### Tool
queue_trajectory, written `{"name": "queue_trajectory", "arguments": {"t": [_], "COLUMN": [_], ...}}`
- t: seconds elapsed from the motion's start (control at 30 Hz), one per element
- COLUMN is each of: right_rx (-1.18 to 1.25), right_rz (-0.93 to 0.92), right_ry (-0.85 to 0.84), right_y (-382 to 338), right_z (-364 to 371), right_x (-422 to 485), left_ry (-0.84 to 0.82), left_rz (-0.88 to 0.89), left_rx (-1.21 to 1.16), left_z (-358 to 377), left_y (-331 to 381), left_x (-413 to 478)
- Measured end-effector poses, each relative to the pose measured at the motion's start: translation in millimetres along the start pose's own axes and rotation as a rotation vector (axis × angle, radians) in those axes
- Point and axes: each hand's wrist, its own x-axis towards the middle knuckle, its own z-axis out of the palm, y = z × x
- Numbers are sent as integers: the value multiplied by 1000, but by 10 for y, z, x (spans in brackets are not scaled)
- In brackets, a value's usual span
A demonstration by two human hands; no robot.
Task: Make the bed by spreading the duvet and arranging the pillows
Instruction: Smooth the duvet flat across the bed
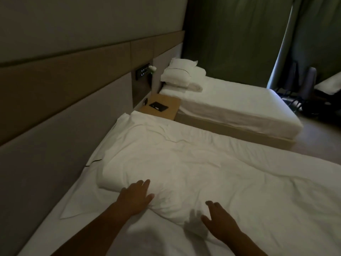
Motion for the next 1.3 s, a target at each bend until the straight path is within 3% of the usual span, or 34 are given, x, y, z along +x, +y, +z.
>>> {"name": "queue_trajectory", "arguments": {"t": [0.33, 0.67, 0.93, 1.13, 1.2, 1.3], "right_rx": [-181, 131, 483, 526, 457, 446], "right_rz": [-103, -209, -89, -78, -104, -109], "right_ry": [58, 9, -73, -144, -153, -158], "right_y": [-1215, -1965, -2196, -2232, -2249, -2236], "right_z": [-211, -272, 376, 944, 1045, 1047], "right_x": [276, 1887, 3336, 3685, 3663, 3638], "left_ry": [29, 100, 137, 206, 218, 261], "left_rz": [-68, -381, -852, -1141, -1184, -1108], "left_rx": [-80, -307, -879, -1205, -1318, -1551], "left_z": [-639, -477, -5, 376, 453, 562], "left_y": [-811, -1568, -1695, -1771, -1791, -1811], "left_x": [-78, 585, 1447, 1635, 1632, 1561]}}
